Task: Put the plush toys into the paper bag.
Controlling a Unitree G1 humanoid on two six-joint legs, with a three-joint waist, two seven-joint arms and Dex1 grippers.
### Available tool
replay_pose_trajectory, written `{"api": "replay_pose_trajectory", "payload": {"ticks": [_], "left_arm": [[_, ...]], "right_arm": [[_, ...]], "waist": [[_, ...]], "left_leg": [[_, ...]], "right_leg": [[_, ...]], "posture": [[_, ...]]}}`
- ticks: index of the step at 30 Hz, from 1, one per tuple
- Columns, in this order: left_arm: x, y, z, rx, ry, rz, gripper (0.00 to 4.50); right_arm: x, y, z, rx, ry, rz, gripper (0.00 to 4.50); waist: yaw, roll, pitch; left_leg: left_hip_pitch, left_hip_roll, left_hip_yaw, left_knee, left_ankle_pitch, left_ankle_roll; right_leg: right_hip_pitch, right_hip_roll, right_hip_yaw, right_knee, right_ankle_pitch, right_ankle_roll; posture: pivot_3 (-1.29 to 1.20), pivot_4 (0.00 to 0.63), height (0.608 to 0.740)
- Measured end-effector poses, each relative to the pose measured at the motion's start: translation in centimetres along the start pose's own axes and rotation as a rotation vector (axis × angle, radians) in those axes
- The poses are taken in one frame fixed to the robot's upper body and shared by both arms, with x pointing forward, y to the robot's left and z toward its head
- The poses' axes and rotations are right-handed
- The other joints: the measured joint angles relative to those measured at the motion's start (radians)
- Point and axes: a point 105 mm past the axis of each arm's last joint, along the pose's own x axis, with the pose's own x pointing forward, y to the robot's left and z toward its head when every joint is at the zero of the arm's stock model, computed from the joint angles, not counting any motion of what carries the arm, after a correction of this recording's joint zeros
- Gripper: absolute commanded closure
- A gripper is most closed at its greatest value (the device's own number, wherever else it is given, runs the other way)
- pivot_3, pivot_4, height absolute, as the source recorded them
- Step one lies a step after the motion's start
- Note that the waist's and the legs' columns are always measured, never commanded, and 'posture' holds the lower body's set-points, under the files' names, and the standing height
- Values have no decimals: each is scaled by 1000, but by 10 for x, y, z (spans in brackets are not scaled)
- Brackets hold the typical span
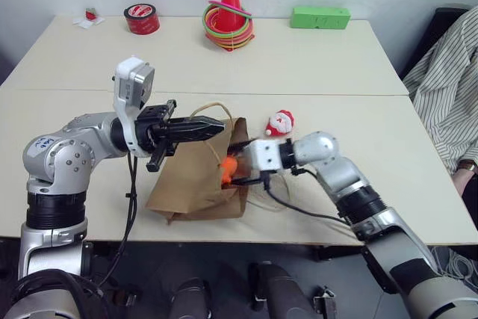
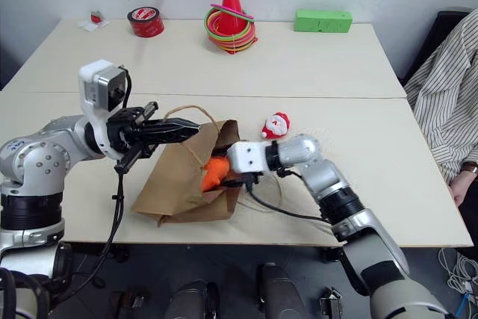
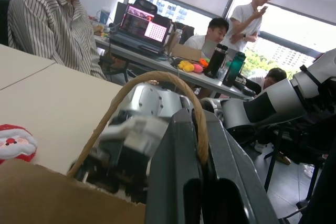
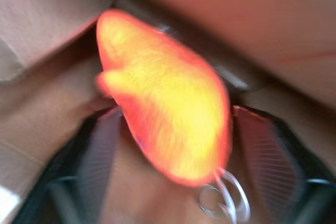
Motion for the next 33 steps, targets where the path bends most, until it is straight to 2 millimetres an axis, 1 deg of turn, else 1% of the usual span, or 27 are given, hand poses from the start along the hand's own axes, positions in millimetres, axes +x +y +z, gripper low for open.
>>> {"api": "replay_pose_trajectory", "payload": {"ticks": [2,4,6,8,9,11,13,15,16,18,21,24,25,26,27,29,30,33], "left_arm": [[-2,1,-3,-5,9,13,4500],[-3,0,-4,15,21,26,4500],[-8,1,-6,37,42,59,4500],[-8,0,-5,70,46,70,4500],[-9,1,-3,81,46,79,4500],[-11,2,-2,104,49,106,4500],[-15,4,0,122,53,135,4500],[-19,6,2,138,58,160,4500],[-21,7,3,144,63,169,4500],[-22,7,3,153,71,178,4500],[-23,9,3,156,84,182,4500],[-23,11,2,147,99,178,4500],[-24,12,1,140,100,180,4500],[-23,13,0,138,106,175,4500],[-23,13,-1,136,111,171,4500],[-19,13,1,146,120,158,4500],[-18,12,2,152,123,153,4500],[-17,12,2,152,128,149,4500]], "right_arm": [[-26,-1,3,60,-38,-41,37],[-63,5,2,166,-54,-140,37],[-103,13,-7,277,-11,-264,37],[-136,26,-17,304,47,-420,37],[-149,32,-22,313,81,-482,37],[-180,50,-38,317,184,-637,37],[-204,63,-51,304,287,-748,37],[-214,69,-57,281,353,-791,37],[-213,69,-59,266,375,-790,37],[-203,61,-60,231,386,-763,37],[-170,25,-52,147,353,-676,37],[-142,-5,-47,97,335,-591,37],[-129,-18,-47,85,329,-559,37],[-120,-23,-47,77,325,-534,37],[-105,-35,-51,70,333,-492,37],[-84,-48,-57,61,365,-428,37],[-76,-54,-61,58,385,-401,37],[-64,-66,-71,60,446,-355,37]], "waist": [[2,0,0],[13,0,0],[21,0,0],[26,0,0],[26,0,0],[25,0,0],[18,0,0],[6,0,0],[-1,0,0],[-11,0,0],[-31,0,0],[-28,0,0],[-29,0,0],[-27,0,0],[-29,0,0],[-29,0,0],[-29,0,0],[-26,0,0]], "left_leg": [[0,0,0,0,0,0],[-1,-1,-2,-1,0,0],[-1,-1,-1,-1,-1,1],[0,-2,-2,-1,-1,1],[0,-2,-1,-1,-1,1],[1,-4,-1,-1,-1,1],[2,-4,1,-1,0,1],[2,-4,1,-1,0,0],[3,-3,1,-1,1,-1],[3,-3,2,-2,1,-2],[4,-1,2,-2,2,-3],[4,0,0,-3,2,-5],[3,0,0,-2,2,-5],[2,1,0,-3,2,-5],[3,1,1,-2,2,-5],[2,1,1,-2,2,-5],[1,2,1,-2,2,-5],[0,2,1,-2,2,-4]], "right_leg": [[0,0,0,-1,0,0],[0,-1,-1,-2,0,0],[1,-2,-1,-3,0,0],[1,-1,-1,-3,0,0],[2,-1,-1,-3,0,0],[2,-1,0,-2,0,0],[2,-1,1,-1,0,1],[2,0,2,-1,0,1],[2,0,2,0,0,1],[2,1,3,1,1,0],[2,3,3,2,1,-1],[1,5,2,1,0,-3],[0,5,2,1,0,-3],[0,5,2,1,0,-3],[0,5,2,1,0,-3],[-1,5,2,1,0,-3],[-2,5,2,0,0,-3],[-2,4,1,-1,0,-3]], "posture": [[0,150,740],[0,150,740],[0,150,740],[0,150,740],[0,150,740],[0,150,740],[0,150,740],[0,150,740],[0,150,740],[0,150,740],[0,150,740],[0,150,740],[0,150,740],[0,150,740],[0,150,740],[0,150,740],[0,150,740],[0,150,740]]}}
